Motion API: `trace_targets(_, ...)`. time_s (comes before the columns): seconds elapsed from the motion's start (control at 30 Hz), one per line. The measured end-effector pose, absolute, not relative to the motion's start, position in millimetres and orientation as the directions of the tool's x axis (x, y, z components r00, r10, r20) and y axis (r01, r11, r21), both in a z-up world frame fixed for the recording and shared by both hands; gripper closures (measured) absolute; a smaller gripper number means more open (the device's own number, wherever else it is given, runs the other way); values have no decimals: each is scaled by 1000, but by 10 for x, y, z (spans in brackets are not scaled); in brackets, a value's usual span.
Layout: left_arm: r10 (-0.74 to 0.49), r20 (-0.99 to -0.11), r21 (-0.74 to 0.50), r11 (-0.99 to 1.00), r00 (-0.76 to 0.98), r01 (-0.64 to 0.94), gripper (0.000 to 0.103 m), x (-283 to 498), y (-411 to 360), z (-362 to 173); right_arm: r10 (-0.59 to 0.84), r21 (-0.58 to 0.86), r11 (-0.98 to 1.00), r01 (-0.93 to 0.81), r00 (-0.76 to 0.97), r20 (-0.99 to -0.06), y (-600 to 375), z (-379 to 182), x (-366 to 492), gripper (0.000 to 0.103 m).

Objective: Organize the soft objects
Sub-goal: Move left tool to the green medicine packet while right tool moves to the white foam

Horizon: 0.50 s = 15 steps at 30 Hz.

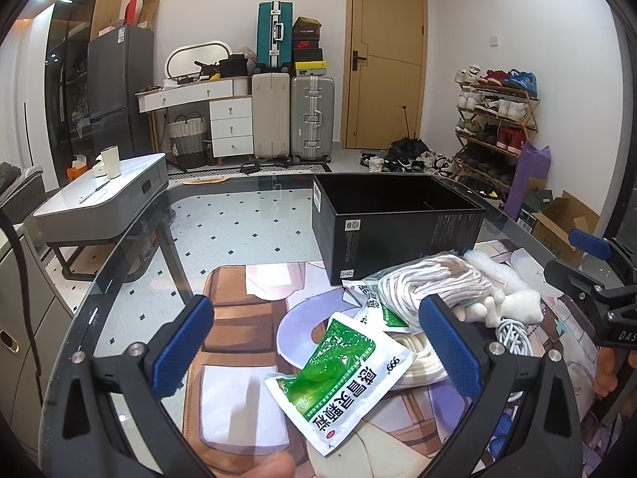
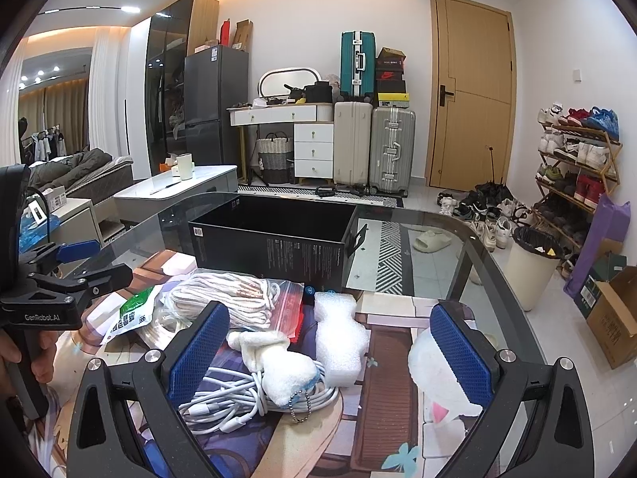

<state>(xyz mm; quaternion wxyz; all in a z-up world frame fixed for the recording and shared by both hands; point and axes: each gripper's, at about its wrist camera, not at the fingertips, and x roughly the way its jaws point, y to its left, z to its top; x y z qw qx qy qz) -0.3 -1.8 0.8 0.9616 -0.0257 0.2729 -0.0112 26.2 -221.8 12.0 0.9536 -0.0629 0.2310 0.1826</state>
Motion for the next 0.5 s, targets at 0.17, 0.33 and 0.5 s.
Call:
trace_targets(0.17, -68, -567, -46, 998, 821, 50, 0, 29, -53, -32, 314, -26, 928, -371, 820, -479, -2242, 111, 320, 1)
trace_targets(0.33, -87, -612, -10, 995, 786, 102, 0, 39, -77, -49, 315, -7, 927, -374, 791, -525, -2290, 108, 417, 1)
trace_targets(0.5, -125, -647, -27, 990, 752, 142, 0, 95, -50, -43, 339, 14, 915, -402, 752, -564, -2285, 102, 498, 1)
